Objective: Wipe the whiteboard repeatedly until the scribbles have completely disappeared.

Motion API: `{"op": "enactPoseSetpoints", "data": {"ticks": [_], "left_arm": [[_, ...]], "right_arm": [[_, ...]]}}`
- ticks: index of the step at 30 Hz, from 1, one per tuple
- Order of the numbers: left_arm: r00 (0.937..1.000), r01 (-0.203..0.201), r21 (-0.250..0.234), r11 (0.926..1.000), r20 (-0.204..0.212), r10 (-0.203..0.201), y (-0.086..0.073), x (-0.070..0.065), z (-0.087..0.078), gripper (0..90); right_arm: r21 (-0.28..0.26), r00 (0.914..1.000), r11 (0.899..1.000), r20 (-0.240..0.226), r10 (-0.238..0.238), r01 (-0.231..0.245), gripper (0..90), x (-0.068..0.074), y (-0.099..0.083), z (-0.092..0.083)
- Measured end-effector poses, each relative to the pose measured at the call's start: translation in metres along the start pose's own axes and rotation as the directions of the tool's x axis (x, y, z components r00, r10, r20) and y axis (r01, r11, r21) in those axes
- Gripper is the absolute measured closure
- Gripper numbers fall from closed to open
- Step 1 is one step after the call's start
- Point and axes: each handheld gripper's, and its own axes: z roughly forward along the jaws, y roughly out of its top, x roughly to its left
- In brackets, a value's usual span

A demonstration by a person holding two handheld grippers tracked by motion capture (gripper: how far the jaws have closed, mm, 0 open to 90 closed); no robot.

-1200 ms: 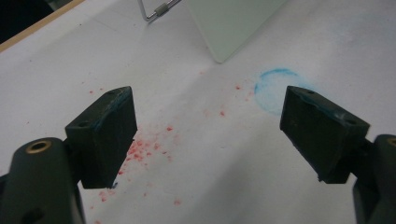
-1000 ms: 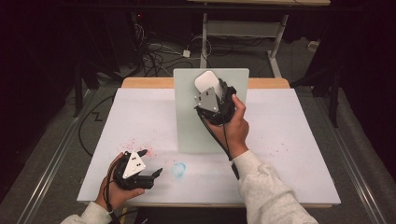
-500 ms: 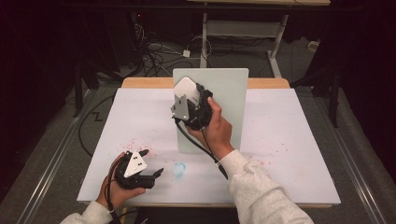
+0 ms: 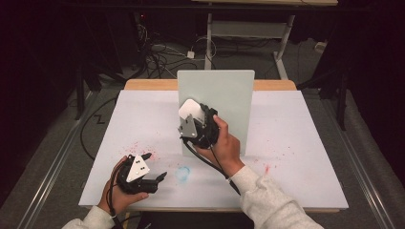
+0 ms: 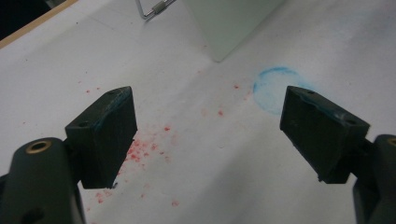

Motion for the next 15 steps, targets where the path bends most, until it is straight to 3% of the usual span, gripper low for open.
{"op": "enactPoseSetpoints", "data": {"ticks": [8, 15], "left_arm": [[1.0000, 0.006, 0.004, 1.0000, -0.001, -0.006, 0.000, -0.001, 0.001, 18.0], [1.0000, 0.004, 0.009, 1.0000, -0.008, -0.004, 0.001, -0.001, 0.001, 18.0]], "right_arm": [[-0.050, 0.9971, 0.998, -0.062, 0.045, -0.048, 31.0, -0.016, -0.017, -0.024], [-0.068, 0.9934, 0.994, -0.077, 0.085, -0.090, 31.0, -0.027, -0.034, -0.038]]}}
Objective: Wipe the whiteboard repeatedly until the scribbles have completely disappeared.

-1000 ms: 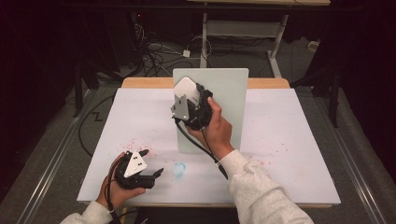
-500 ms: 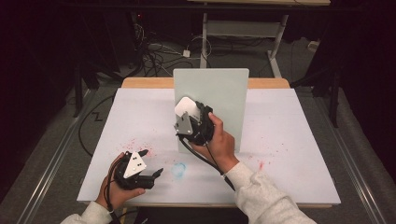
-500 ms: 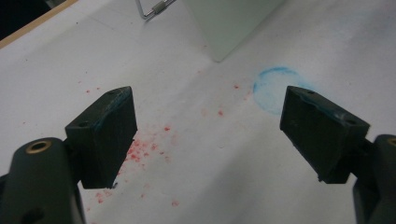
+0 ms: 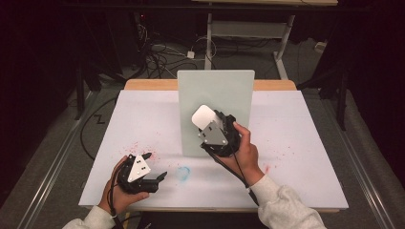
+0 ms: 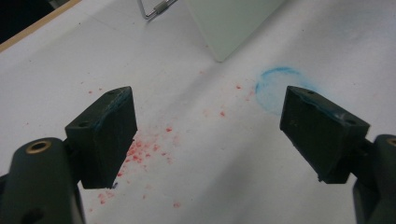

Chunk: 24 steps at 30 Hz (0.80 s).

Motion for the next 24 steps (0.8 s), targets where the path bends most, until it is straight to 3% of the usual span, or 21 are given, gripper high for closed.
{"op": "enactPoseSetpoints", "data": {"ticks": [10, 24], "left_arm": [[0.9999, -0.004, 0.005, 1.0000, -0.010, 0.004, 0.000, 0.002, 0.001, 18.0], [0.9998, -0.011, 0.008, 0.9999, -0.015, 0.011, 0.000, 0.002, 0.002, 18.0]], "right_arm": [[-0.023, 0.9978, 0.999, -0.058, 0.030, -0.032, 31.0, -0.019, -0.027, -0.023], [-0.013, 0.9801, 0.994, -0.168, 0.106, -0.109, 31.0, -0.031, -0.060, -0.041]]}}
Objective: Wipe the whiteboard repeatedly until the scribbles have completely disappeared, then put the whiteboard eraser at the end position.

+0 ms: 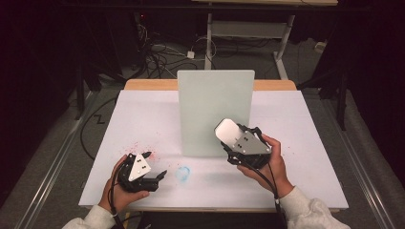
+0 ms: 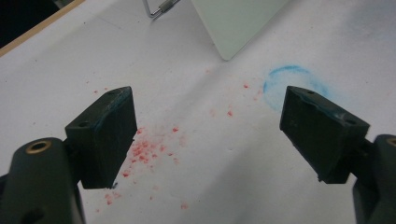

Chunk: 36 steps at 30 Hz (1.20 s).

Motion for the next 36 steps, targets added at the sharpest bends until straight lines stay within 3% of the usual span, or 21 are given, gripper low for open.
{"op": "enactPoseSetpoints", "data": {"ticks": [16, 23, 28, 36], "left_arm": [[1.0000, -0.008, 0.004, 1.0000, 0.001, 0.008, 0.000, -0.001, 0.000, 18.0], [1.0000, -0.005, 0.008, 1.0000, -0.002, 0.005, 0.000, -0.002, 0.001, 18.1], [0.9999, -0.016, 0.014, 0.9998, 0.000, 0.016, 0.002, -0.003, 0.001, 18.0], [0.9996, -0.028, 0.023, 0.9994, 0.010, 0.027, 0.002, -0.005, 0.002, 18.0]], "right_arm": [[0.057, 0.9925, 0.998, -0.121, 0.020, -0.013, 31.0, 0.008, -0.025, -0.018], [0.078, 0.9810, 0.997, -0.192, 0.023, -0.008, 31.0, 0.014, -0.033, -0.023], [0.107, 0.9571, 0.994, -0.289, 0.013, 0.019, 31.0, 0.019, -0.038, -0.022], [0.166, 0.9225, 0.984, -0.386, -0.001, 0.071, 30.9, 0.025, -0.043, -0.014]]}}
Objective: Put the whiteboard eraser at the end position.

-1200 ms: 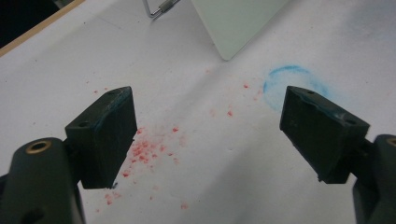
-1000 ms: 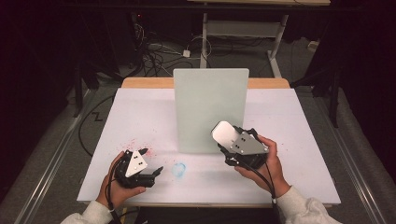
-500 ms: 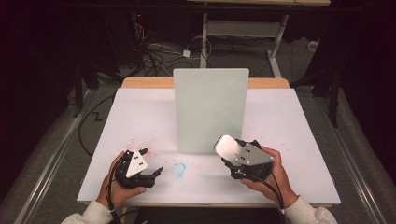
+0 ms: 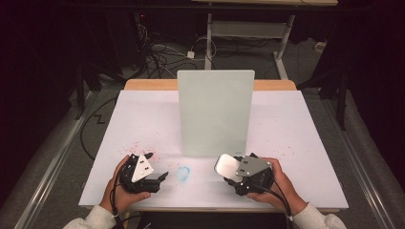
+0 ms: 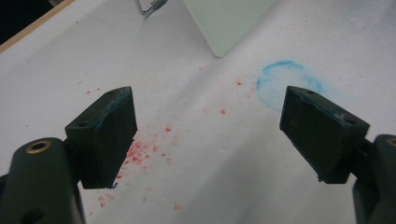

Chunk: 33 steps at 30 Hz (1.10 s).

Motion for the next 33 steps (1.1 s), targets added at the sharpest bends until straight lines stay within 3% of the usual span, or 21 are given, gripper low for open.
{"op": "enactPoseSetpoints", "data": {"ticks": [5, 11, 17, 22, 28, 33], "left_arm": [[1.0000, 0.000, 0.006, 1.0000, -0.001, 0.000, 0.000, -0.001, 0.000, 18.0], [1.0000, -0.002, 0.011, 0.9999, 0.004, 0.002, 0.000, -0.001, 0.002, 18.0], [1.0000, 0.001, 0.012, 0.9999, 0.006, -0.001, 0.000, -0.001, 0.002, 18.0], [0.9999, -0.003, 0.016, 0.9999, 0.010, 0.003, 0.000, -0.001, 0.003, 18.0], [0.9999, -0.005, 0.020, 0.9998, 0.012, 0.005, 0.000, -0.001, 0.003, 18.0], [0.9999, -0.006, 0.018, 0.9998, 0.014, 0.006, 0.000, -0.001, 0.003, 18.1]], "right_arm": [[0.049, 0.9976, 0.999, -0.068, -0.009, 0.012, 30.9, -0.003, 0.004, 0.015], [0.103, 0.9866, 0.993, -0.157, -0.042, 0.059, 31.0, -0.006, 0.017, 0.034], [0.172, 0.9690, 0.976, -0.230, -0.090, 0.132, 30.9, -0.003, 0.026, 0.049], [0.189, 0.9601, 0.969, -0.258, -0.108, 0.160, 30.8, 0.001, 0.031, 0.061], [0.179, 0.9524, 0.967, -0.277, -0.127, 0.181, 30.8, 0.004, 0.034, 0.067], [0.174, 0.9533, 0.970, -0.279, -0.116, 0.169, 30.6, 0.005, 0.033, 0.068]]}}
